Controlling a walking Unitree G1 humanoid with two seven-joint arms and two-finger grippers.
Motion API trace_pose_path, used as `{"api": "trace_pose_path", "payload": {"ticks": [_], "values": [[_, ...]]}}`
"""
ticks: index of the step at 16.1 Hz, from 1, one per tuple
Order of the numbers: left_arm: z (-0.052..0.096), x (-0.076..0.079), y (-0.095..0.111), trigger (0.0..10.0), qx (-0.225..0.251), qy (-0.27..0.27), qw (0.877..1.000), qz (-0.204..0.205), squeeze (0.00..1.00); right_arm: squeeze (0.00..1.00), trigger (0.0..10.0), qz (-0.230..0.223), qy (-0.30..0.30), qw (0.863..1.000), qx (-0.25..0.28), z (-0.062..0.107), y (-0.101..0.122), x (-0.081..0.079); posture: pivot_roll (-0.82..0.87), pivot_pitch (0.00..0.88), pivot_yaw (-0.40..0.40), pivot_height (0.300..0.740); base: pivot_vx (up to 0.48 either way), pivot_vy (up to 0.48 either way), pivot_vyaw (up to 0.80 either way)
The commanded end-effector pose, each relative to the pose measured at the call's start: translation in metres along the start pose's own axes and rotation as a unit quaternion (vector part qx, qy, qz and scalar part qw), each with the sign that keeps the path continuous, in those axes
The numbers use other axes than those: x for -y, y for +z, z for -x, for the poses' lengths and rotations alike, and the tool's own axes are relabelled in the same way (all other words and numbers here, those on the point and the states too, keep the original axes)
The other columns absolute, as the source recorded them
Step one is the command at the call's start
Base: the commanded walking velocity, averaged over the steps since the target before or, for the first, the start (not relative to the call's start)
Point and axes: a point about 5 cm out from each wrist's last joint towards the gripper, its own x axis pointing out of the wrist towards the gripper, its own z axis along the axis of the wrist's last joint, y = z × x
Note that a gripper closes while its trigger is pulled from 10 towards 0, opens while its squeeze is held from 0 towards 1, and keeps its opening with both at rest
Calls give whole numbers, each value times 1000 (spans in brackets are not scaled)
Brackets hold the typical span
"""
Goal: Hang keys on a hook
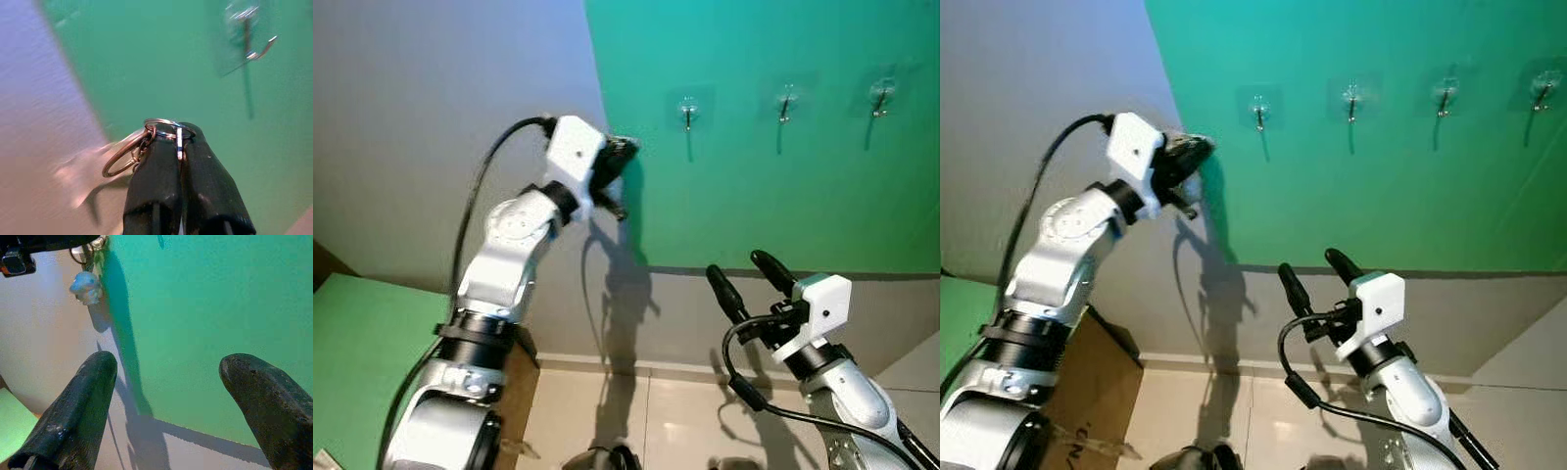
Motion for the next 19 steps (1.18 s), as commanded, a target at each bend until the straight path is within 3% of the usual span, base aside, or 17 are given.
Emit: {"api": "trace_pose_path", "payload": {"ticks": [1, 5, 16, 19], "values": [[-7, 1, 17, 0, 29, -5, 1000, -9, 0, 0, 10000, 10, -3, 1000, 20, -2, 5, -2, -288, 41, 158, 740, 0, 0, 0], [-28, 16, 37, 0, 65, -39, 997, -15, 0, 0, 10000, 59, -63, 995, 41, 8, -1, 13, -298, 39, 182, 740, 0, 0, 0], [-15, 15, 37, 0, 56, -48, 997, -20, 0, 0, 10000, 66, -56, 996, 32, 9, -23, 10, -282, 49, 182, 740, 0, 0, 0], [-16, 18, 41, 0, 63, -52, 996, -42, 0, 0, 10000, 67, -52, 996, 34, 8, -25, 10, -275, 58, 181, 740, 0, 0, 0]]}}
